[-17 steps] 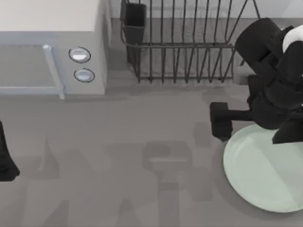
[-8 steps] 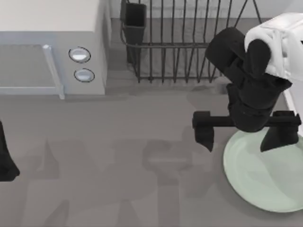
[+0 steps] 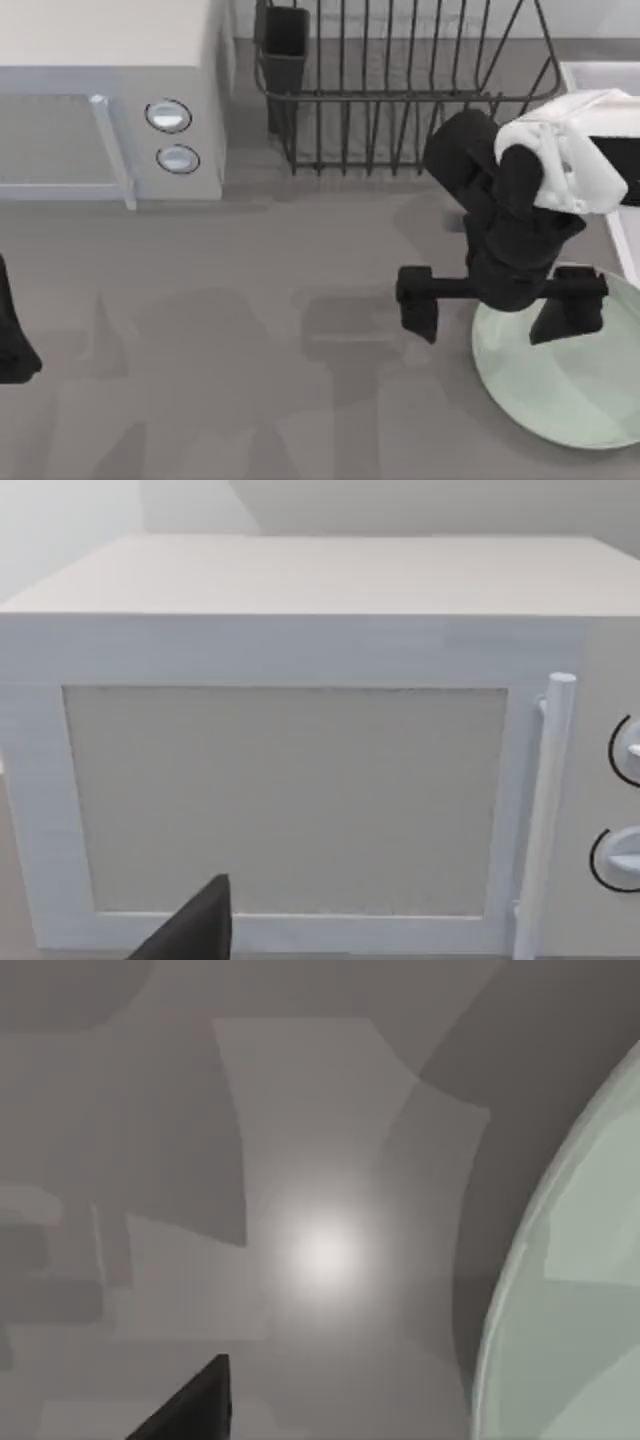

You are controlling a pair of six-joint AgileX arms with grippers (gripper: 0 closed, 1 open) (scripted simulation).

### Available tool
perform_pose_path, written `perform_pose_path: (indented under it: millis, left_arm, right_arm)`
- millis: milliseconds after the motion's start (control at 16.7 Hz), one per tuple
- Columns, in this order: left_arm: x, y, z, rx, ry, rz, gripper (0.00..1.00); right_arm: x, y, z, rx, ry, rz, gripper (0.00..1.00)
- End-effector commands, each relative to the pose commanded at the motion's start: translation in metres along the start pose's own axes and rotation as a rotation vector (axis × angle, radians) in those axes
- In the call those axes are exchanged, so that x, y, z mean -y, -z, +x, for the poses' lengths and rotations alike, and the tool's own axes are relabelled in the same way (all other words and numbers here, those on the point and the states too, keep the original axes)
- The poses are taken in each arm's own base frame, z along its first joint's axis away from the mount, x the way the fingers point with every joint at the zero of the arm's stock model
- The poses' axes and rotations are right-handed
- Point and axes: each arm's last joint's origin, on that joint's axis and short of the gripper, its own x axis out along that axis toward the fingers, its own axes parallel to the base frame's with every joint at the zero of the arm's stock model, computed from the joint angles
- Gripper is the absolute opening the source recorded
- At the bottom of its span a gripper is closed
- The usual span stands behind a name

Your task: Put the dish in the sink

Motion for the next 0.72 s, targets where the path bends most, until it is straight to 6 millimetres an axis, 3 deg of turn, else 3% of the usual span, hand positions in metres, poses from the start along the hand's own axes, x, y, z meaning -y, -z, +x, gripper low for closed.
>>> perform_pose_path:
  millis: [240, 540, 720]
  left_arm:
    - [0.0, 0.0, 0.0, 0.0, 0.0, 0.0, 1.0]
    - [0.0, 0.0, 0.0, 0.0, 0.0, 0.0, 1.0]
    - [0.0, 0.0, 0.0, 0.0, 0.0, 0.0, 1.0]
  right_arm:
    - [0.001, 0.003, 0.041, -0.001, 0.001, -0.002, 1.0]
    - [0.002, 0.005, 0.048, -0.006, 0.004, -0.002, 1.0]
    - [0.002, 0.005, 0.048, -0.006, 0.004, -0.002, 0.77]
